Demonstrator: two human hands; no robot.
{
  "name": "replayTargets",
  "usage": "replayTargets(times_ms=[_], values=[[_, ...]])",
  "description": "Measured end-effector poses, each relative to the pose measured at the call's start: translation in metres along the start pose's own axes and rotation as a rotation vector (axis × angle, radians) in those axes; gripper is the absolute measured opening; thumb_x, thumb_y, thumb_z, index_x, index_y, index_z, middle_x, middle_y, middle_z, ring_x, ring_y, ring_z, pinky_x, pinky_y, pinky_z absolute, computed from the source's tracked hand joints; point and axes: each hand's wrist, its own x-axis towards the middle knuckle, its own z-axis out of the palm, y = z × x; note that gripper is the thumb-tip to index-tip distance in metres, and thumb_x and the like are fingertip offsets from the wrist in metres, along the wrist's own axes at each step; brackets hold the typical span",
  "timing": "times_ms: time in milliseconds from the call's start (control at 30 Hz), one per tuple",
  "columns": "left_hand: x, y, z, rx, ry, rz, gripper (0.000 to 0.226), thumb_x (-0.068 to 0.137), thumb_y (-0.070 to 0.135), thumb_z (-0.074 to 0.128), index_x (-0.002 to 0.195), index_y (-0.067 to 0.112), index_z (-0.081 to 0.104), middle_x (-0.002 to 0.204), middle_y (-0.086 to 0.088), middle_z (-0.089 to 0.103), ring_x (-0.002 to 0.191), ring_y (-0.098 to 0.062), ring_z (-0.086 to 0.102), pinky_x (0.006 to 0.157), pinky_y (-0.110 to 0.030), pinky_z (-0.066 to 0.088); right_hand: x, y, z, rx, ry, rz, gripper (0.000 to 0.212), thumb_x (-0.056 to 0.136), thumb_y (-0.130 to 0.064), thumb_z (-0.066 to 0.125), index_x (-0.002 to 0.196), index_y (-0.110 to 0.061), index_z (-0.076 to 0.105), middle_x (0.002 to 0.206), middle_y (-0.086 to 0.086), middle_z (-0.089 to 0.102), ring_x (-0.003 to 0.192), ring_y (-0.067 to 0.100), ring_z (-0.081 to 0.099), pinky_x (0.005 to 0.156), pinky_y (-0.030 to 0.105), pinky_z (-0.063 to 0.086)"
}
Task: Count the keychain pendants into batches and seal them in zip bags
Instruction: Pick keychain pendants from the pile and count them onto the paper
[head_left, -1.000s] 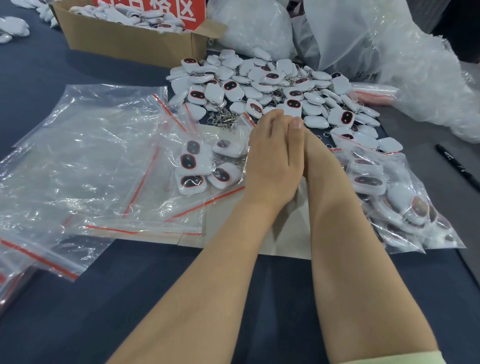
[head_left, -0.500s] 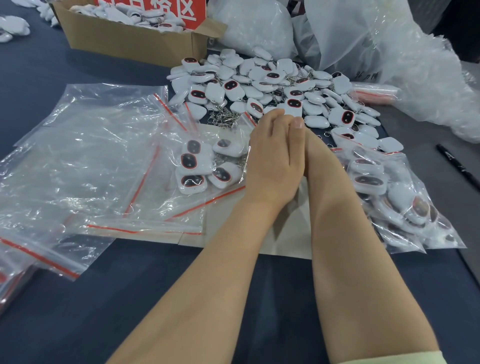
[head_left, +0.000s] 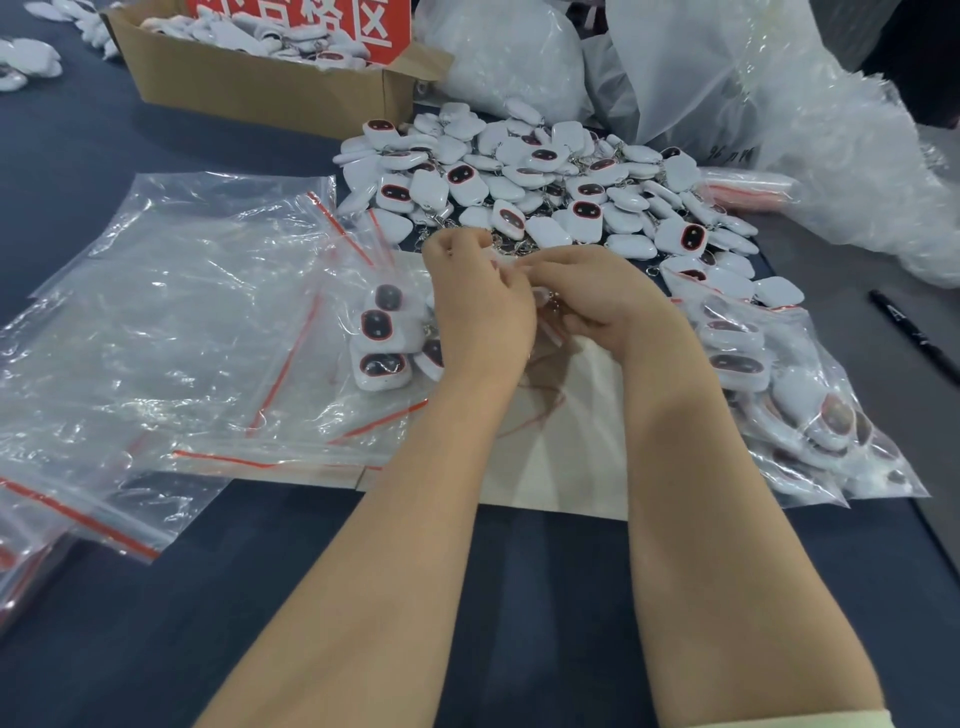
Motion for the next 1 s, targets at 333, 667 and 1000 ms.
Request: replayTargets(times_ms=[333, 667, 1000], values=[[0.0027, -0.0027, -0.0025, 0.068, -0.076, -0.102, 0.032, 0.093, 0.017, 0.051, 0.124, 0.011, 0.048, 0.086, 0.008, 0.053, 0.084, -0.013, 0.052, 0.073, -0.02, 0.037, 0.0007, 0.0028, -0.0028, -0.01, -0.001, 0.009, 0.016, 0.094, -0.021, 0.056, 0.082, -0.016, 0.064, 0.057, 0.001, 0.036, 0.045, 0.014, 0.027, 0.045, 0.021, 0.022], [0.0063, -0.0026, -0.0054, -0.103, -0.042, -0.176, 0.029, 0.091, 0.007, 0.052, 0.119, 0.012, 0.048, 0.075, 0.011, 0.054, 0.08, -0.011, 0.055, 0.069, -0.014, 0.038, -0.0006, 0.0038, -0.0044, -0.01, -0.007, 0.013, 0.016, 0.093, -0.022, 0.056, 0.08, -0.016, 0.064, 0.057, 0.0, 0.035, 0.044, 0.015, 0.025, 0.044, 0.02, 0.021], [0.0058, -0.0004, -0.0084, -0.183, 0.013, -0.207, 0.02, 0.091, 0.006, 0.051, 0.109, 0.014, 0.048, 0.085, 0.002, 0.058, 0.089, -0.021, 0.061, 0.087, -0.036, 0.05, -0.0007, -0.0038, -0.0046, -0.159, -0.077, -0.075, 0.017, 0.095, -0.033, 0.056, 0.085, -0.021, 0.062, 0.066, -0.006, 0.052, 0.056, 0.008, 0.046, 0.054, 0.018, 0.037]])
